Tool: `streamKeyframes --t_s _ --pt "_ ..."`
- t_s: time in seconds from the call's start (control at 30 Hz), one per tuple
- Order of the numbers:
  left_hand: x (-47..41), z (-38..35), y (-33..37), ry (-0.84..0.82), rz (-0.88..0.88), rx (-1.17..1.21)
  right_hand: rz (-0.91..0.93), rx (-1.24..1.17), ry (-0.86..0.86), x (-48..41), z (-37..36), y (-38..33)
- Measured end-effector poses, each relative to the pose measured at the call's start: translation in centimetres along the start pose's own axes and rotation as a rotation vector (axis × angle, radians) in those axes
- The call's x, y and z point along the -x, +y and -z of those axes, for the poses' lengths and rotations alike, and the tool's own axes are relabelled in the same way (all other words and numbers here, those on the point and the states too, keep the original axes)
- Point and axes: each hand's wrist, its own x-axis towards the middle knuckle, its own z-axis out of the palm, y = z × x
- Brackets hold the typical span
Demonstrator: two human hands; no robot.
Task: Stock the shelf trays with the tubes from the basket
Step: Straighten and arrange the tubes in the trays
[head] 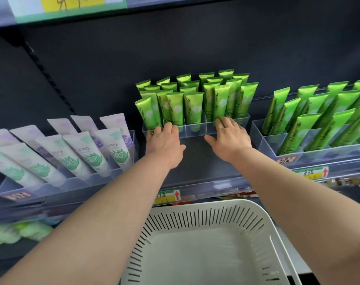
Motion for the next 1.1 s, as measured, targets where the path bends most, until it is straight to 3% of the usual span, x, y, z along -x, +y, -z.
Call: streamKeyframes --t_s 1.1 --pt "8.2 0.4 0.8 -0.010 0.004 -0.023 0.056 0.032 -0.019 8.4 1.3 0.2"
